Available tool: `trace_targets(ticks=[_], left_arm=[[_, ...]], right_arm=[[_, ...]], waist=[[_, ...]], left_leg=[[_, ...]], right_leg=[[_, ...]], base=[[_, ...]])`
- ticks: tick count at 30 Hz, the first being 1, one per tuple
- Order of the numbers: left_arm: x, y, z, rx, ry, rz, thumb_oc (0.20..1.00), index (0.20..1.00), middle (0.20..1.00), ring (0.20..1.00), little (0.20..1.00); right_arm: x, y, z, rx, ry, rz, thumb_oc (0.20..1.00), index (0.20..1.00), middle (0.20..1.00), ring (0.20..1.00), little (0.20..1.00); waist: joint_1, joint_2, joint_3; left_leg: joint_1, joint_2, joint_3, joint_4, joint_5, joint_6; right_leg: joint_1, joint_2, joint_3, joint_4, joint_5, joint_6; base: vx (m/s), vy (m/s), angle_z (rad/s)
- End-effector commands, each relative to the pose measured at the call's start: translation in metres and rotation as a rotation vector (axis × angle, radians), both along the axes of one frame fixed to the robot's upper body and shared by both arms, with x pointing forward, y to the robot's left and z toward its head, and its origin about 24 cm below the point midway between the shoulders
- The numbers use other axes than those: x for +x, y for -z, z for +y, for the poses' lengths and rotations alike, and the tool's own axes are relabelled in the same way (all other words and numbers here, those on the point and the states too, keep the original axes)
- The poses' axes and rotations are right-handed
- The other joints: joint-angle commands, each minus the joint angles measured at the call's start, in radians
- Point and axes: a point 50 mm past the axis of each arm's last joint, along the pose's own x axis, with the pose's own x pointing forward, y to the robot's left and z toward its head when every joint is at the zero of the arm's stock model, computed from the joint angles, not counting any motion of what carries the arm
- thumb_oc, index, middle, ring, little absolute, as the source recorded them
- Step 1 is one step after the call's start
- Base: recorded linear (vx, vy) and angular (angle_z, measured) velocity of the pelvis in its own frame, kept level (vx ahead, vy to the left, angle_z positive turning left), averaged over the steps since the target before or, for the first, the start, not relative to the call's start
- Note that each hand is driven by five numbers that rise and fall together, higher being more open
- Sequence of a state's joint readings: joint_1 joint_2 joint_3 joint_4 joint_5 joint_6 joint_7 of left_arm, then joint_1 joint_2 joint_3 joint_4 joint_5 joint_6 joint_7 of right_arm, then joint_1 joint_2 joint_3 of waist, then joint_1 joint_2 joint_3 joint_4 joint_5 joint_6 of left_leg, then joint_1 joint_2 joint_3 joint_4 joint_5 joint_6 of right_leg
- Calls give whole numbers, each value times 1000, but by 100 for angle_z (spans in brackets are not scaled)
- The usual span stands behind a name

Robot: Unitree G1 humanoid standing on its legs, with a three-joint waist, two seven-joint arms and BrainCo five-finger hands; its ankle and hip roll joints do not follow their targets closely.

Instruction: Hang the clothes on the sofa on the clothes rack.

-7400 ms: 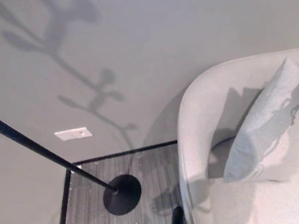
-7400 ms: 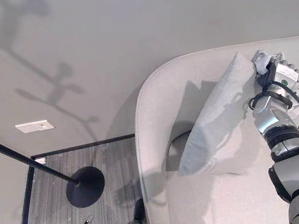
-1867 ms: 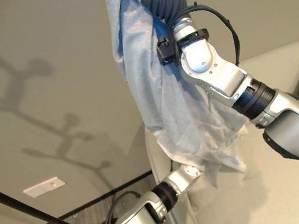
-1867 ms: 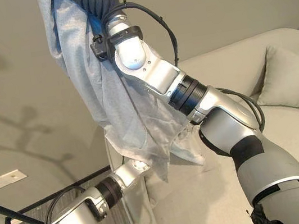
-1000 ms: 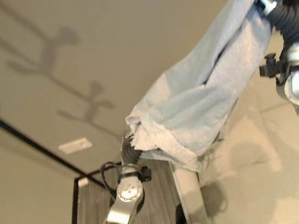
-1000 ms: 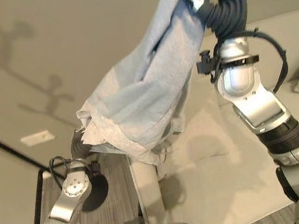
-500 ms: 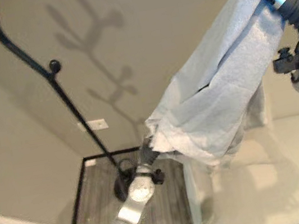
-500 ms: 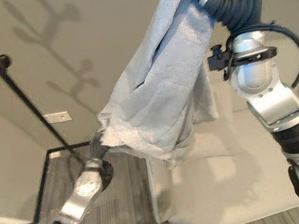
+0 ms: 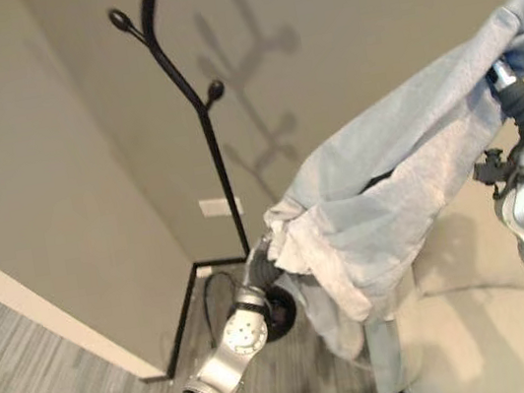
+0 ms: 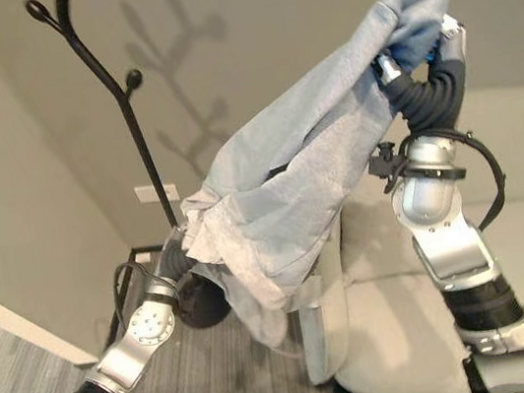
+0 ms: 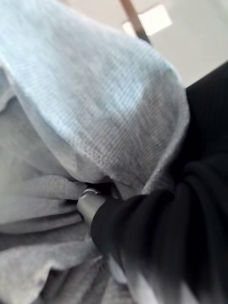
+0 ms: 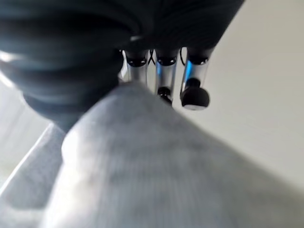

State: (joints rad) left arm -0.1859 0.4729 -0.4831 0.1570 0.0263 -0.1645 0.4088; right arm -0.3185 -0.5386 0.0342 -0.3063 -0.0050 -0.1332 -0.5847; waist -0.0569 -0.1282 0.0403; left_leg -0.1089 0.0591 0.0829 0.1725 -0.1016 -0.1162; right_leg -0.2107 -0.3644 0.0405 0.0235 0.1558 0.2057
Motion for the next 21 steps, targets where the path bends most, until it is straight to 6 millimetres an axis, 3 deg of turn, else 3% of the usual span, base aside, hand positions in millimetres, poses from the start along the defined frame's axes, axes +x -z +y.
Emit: trace_targets(ticks=[1, 3, 4, 5, 8, 9, 10, 13, 15, 21], left_arm=[[7, -56, 19, -4, -85, -312, 200, 200, 200, 200, 200], [4, -62, 31, 56, -111, -360, 200, 200, 200, 200, 200], [1, -72, 43, 105, -146, -416, 200, 200, 200, 200, 200], [0, -72, 43, 106, -146, -415, 200, 200, 200, 200, 200], [0, -80, 58, 152, -216, -463, 200, 200, 200, 200, 200], [1, -84, 63, 173, -253, -482, 200, 200, 200, 200, 200], [0, -83, 63, 174, -251, -480, 200, 200, 200, 200, 200], [1, -85, 60, 169, -263, -491, 200, 200, 200, 200, 200], [-1, -79, 59, 127, -273, -468, 200, 200, 200, 200, 200], [-15, -54, 49, 63, -229, -358, 200, 200, 200, 200, 200]], right_arm=[[-12, -52, 7, -103, 4, -245, 200, 200, 200, 200, 200], [-13, -48, 5, -117, 16, -234, 200, 200, 200, 200, 200], [-15, -45, -2, -132, 42, -220, 200, 200, 200, 200, 200], [-16, -45, -2, -131, 41, -219, 200, 200, 200, 200, 200], [-19, -41, -12, -169, 64, -188, 200, 200, 200, 200, 200], [-22, -35, -19, -183, 82, -162, 200, 200, 200, 200, 200], [-23, -34, -19, -183, 83, -159, 200, 200, 200, 200, 200], [-31, -25, -27, -195, 110, -134, 200, 200, 200, 200, 200], [-35, -17, -27, -190, 99, -104, 200, 200, 200, 200, 200], [-34, -2, -28, -198, 117, -40, 200, 200, 200, 200, 200]], waist=[[9, 30, 61], [7, 27, 57], [17, 32, 37], [17, 30, 37], [30, 21, 0], [24, 14, -18], [27, 15, -19], [15, 8, -15], [1, 5, -6], [14, -1, -3]], left_leg=[[47, 97, 10, -15, -71, 36], [41, 58, 12, -38, -51, 60], [45, 25, 3, -68, -39, 84], [45, 24, 4, -71, -33, 84], [60, -21, -11, -134, -6, 97], [75, -46, -23, -166, 2, 104], [81, -45, -22, -173, 2, 104], [97, -83, -61, -201, 15, 118], [109, -98, -90, -215, 23, 119], [116, -115, -130, -130, -33, 126]], right_leg=[[-3, 18, -113, -111, 145, 40], [15, 68, -81, -72, 84, 19], [61, 140, -18, 5, -22, -12], [57, 138, -16, 10, -23, -13], [133, 242, 42, 58, -139, -47], [154, 309, 84, 71, -169, -69], [154, 311, 85, 76, -174, -70], [145, 404, 149, 101, -197, -110], [130, 430, 170, 111, -192, -116], [172, 413, 176, 43, -159, -124]], base=[[-204, 360, -60], [-143, 392, -28], [-86, 301, -1], [-50, 294, 2], [22, 200, 1], [66, 146, 13], [76, 127, 31], [58, 54, 63], [100, -8, -1], [133, -44, 22]])
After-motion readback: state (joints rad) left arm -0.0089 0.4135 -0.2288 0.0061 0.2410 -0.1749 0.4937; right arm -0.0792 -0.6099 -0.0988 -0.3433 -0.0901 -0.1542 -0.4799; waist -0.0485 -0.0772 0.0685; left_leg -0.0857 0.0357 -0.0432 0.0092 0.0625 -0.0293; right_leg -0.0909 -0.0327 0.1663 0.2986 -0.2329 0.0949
